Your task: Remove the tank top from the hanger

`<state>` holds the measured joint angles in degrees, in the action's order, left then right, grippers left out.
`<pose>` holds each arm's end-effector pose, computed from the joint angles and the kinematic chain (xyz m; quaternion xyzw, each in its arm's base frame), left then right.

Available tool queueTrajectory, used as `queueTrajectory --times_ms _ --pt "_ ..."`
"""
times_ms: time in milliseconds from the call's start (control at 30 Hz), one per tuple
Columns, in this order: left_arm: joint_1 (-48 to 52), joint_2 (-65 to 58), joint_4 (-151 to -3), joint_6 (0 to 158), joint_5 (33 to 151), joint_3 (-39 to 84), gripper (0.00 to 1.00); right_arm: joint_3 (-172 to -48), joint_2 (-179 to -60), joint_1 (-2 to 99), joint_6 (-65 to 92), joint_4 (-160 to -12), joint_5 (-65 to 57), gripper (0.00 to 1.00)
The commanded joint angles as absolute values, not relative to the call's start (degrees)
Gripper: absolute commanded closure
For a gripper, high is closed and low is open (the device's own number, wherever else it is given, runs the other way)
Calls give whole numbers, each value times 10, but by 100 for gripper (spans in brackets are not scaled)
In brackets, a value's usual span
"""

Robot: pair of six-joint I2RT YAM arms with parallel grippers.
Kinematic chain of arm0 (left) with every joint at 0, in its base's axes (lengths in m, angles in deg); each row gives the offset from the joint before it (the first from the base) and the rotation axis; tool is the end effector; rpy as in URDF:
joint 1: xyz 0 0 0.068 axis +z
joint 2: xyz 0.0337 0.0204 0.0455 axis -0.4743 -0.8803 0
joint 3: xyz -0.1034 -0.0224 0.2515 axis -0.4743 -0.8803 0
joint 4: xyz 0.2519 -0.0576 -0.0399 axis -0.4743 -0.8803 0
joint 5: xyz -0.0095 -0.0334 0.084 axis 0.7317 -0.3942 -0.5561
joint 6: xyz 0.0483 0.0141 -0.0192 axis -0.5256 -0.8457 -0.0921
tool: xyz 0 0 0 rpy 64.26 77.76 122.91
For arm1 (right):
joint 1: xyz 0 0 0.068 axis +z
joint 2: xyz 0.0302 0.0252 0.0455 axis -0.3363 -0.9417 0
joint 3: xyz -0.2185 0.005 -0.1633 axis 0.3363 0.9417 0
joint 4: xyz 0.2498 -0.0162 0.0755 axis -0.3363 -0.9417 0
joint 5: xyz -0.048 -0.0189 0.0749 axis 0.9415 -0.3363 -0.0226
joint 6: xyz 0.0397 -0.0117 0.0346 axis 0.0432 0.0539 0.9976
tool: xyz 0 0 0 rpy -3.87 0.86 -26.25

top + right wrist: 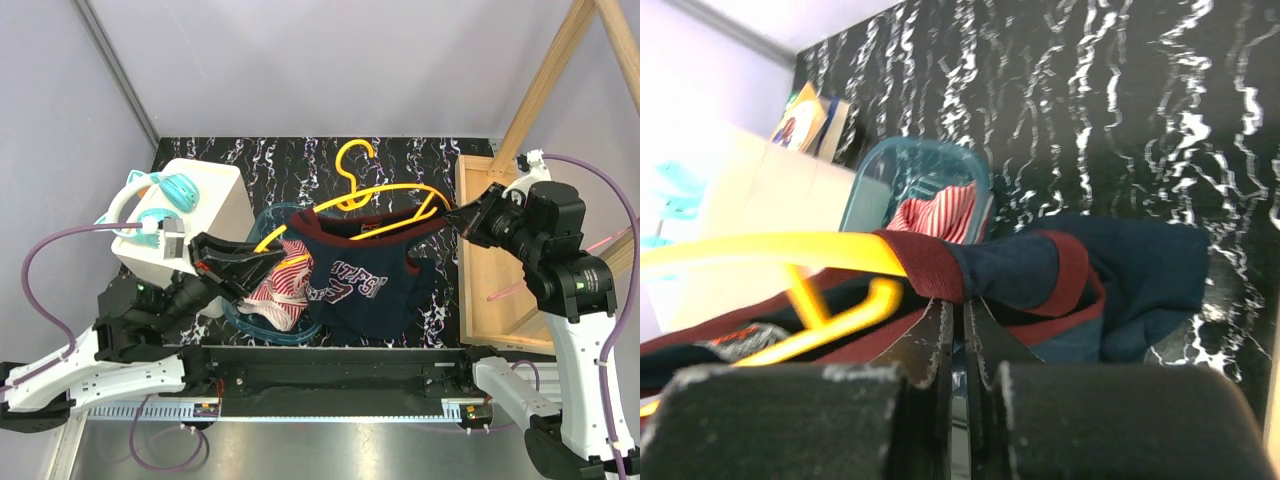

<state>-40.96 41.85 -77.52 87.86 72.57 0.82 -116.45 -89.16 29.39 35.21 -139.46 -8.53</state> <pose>0.0431 -0.0947 0.4264 0.1580 0.5443 -0.5430 0.6196 0.1295 0.0298 0.4527 0.0784 0.8297 0.2635 0.4858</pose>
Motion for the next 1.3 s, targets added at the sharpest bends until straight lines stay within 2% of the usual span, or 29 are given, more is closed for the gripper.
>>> queueTrajectory --times_ms 0,133,300,433,467,533,600,667,767,900,1033,1267 --pt "-409 457 -738 863 718 33 100 -1155 -887 294 361 -1388 -17 100" --pt "-409 477 -719 859 712 21 100 -1135 -881 294 366 -1386 -38 100" --pt "-409 435 -673 860 739 41 100 -1110 -869 294 372 -1367 -150 99" --pt "-409 395 -640 860 748 53 100 -1121 -858 294 354 -1403 -181 81" --pt "-409 383 -637 858 742 57 100 -1126 -852 293 349 -1412 -177 68" --pt "-409 362 -640 847 732 68 100 -1148 -842 294 328 -1445 -167 50" --pt "-409 347 -645 839 727 76 100 -1185 -843 294 304 -1490 -154 42" --pt "-409 328 -643 840 721 71 100 -1226 -846 294 283 -1524 -144 29" --pt "-409 310 -631 849 727 61 100 -1273 -853 294 263 -1540 -147 18" --pt "-409 295 -616 859 734 51 100 -1330 -886 294 238 -1548 -176 13" --pt "-409 272 -601 869 746 50 100 -1365 -908 294 223 -1497 -215 5" --pt "-409 249 -604 874 756 65 100 -1410 -979 294 273 -1367 -296 6"
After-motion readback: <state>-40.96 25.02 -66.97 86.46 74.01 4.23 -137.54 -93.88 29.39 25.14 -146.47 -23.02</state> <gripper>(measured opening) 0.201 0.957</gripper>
